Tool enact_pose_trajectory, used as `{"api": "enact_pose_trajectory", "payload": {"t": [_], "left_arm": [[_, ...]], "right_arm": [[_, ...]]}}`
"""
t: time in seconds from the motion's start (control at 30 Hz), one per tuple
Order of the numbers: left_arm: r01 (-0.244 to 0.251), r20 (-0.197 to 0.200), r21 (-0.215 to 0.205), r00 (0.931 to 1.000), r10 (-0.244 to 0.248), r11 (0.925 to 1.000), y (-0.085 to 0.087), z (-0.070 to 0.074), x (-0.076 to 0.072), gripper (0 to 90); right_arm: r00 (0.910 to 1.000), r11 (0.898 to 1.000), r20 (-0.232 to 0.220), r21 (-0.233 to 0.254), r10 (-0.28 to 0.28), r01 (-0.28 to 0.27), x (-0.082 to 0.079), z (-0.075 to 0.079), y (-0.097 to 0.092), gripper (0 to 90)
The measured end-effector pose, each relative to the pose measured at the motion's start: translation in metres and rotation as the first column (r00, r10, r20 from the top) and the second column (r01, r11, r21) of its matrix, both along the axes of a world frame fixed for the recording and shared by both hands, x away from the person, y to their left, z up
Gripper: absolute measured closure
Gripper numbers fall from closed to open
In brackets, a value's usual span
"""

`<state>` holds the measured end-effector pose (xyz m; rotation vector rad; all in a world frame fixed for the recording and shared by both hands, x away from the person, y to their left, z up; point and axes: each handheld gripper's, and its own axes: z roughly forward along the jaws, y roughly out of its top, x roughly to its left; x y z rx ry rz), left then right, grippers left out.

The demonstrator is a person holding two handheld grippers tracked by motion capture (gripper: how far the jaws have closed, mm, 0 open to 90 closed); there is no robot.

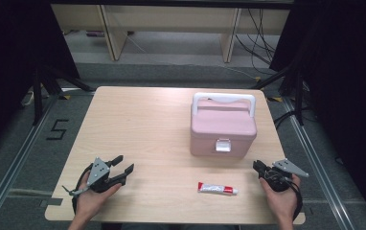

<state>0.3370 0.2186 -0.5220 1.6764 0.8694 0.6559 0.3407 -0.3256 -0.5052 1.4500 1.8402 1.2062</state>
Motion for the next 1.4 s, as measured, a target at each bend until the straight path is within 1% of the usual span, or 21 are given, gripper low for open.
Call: {"api": "enact_pose_trajectory", "payload": {"t": [0.1, 0.17, 0.2, 0.27, 0.3, 0.33, 0.4, 0.43, 0.47, 0.57, 0.63, 0.67, 0.7, 0.77, 0.83, 1.0, 1.1, 1.2, 1.3, 1.33, 1.4], "left_arm": [[-0.010, -0.002, 0.005, 0.9999, 0.010, 0.9999, 0.000, 0.000, -0.003, 47.0], [-0.012, -0.002, -0.002, 0.9999, 0.012, 0.9999, 0.000, 0.000, -0.003, 49.5], [-0.023, -0.007, -0.021, 0.9997, 0.023, 0.9995, 0.001, -0.001, -0.003, 51.0], [-0.024, -0.014, -0.026, 0.9996, 0.023, 0.9994, 0.004, 0.000, -0.003, 54.3], [-0.022, -0.012, -0.031, 0.9997, 0.021, 0.9993, 0.005, -0.001, -0.003, 55.2], [-0.024, -0.017, -0.031, 0.9996, 0.024, 0.9992, 0.006, -0.001, -0.003, 56.1], [-0.024, -0.009, -0.051, 0.9997, 0.023, 0.9984, 0.007, -0.001, -0.002, 57.9], [-0.036, -0.018, -0.041, 0.9992, 0.035, 0.9985, 0.009, 0.000, -0.003, 58.9], [-0.036, -0.021, -0.048, 0.9991, 0.035, 0.9982, 0.009, 0.000, -0.003, 59.4], [-0.006, -0.017, -0.051, 0.9998, 0.005, 0.9987, 0.006, 0.003, -0.002, 63.1], [0.006, -0.023, -0.048, 0.9997, -0.007, 0.9988, 0.003, 0.006, -0.001, 67.5], [0.022, -0.016, -0.056, 0.9996, -0.022, 0.9982, 0.000, 0.007, 0.001, 69.7], [0.034, -0.018, -0.057, 0.9992, -0.035, 0.9978, -0.002, 0.010, 0.002, 71.4], [0.053, -0.020, -0.053, 0.9983, -0.055, 0.9972, -0.008, 0.015, 0.003, 73.3], [0.075, -0.018, -0.049, 0.9969, -0.076, 0.9960, -0.015, 0.021, 0.007, 73.5], [0.130, 0.002, -0.074, 0.9915, -0.130, 0.9887, -0.035, 0.039, 0.019, 73.2], [0.178, 0.032, -0.080, 0.9839, -0.176, 0.9809, -0.048, 0.050, 0.025, 72.5], [0.206, 0.045, -0.044, 0.9778, -0.204, 0.9775, -0.063, 0.060, 0.028, 73.4], [0.234, 0.052, -0.034, 0.9714, -0.232, 0.9717, -0.076, 0.065, 0.031, 74.1], [0.239, 0.048, -0.027, 0.9701, -0.238, 0.9705, -0.080, 0.065, 0.033, 74.3], [0.253, 0.044, -0.028, 0.9669, -0.251, 0.9671, -0.088, 0.067, 0.035, 75.3]], "right_arm": [[0.9998, 0.999, 0.021, -0.043, 0.003, -0.002, 0.000, 0.001, -0.002, 85.3], [0.9997, 1.000, 0.021, 0.002, 0.016, -0.016, 0.002, 0.000, -0.001, 89.6], [0.9998, 1.000, 0.008, 0.004, -0.021, 0.021, 0.001, 0.001, 0.000, 90.0], [0.9998, 1.000, 0.006, -0.020, -0.021, 0.021, 0.003, 0.003, -0.003, 90.0], [0.9995, 1.000, -0.004, 0.008, -0.030, 0.030, 0.003, 0.003, -0.001, 90.0], [0.9996, 1.000, 0.022, -0.019, -0.018, 0.018, 0.006, 0.003, -0.003, 90.0], [0.9995, 1.000, 0.027, -0.013, -0.015, 0.016, 0.006, 0.003, -0.002, 90.0], [0.9995, 1.000, -0.004, 0.002, -0.030, 0.030, 0.004, 0.005, 0.000, 90.0], [0.9995, 1.000, 0.030, -0.029, -0.011, 0.012, 0.006, 0.005, -0.002, 90.0], [1.0000, 1.000, 0.004, -0.010, -0.008, 0.008, 0.006, 0.007, 0.000, 90.0], [0.9997, 1.000, 0.020, -0.016, -0.018, 0.018, 0.007, 0.009, -0.001, 90.0], [0.9994, 1.000, 0.032, -0.010, -0.014, 0.015, 0.007, 0.010, -0.002, 90.0], [0.9993, 0.999, 0.007, 0.013, -0.036, 0.036, 0.006, 0.013, 0.000, 90.0], [0.9990, 0.999, 0.039, -0.028, -0.022, 0.023, 0.008, 0.016, -0.003, 90.0], [0.9990, 0.999, 0.034, 0.021, -0.028, 0.027, 0.009, 0.018, 0.002, 90.0], [0.9977, 1.000, 0.064, -0.012, -0.020, 0.021, 0.012, 0.025, 0.003, 90.0], [0.9970, 1.000, 0.077, -0.018, -0.012, 0.013, 0.013, 0.027, 0.006, 90.0], [0.9973, 1.000, 0.072, 0.000, 0.016, -0.016, 0.012, 0.029, 0.012, 90.0], [0.9978, 0.999, 0.054, 0.018, 0.038, -0.039, 0.010, 0.030, 0.022, 90.0], [0.9964, 0.999, 0.069, -0.011, 0.048, -0.048, 0.011, 0.031, 0.022, 90.0], [0.9973, 0.998, 0.052, 0.021, 0.051, -0.053, 0.011, 0.031, 0.028, 90.0]]}}
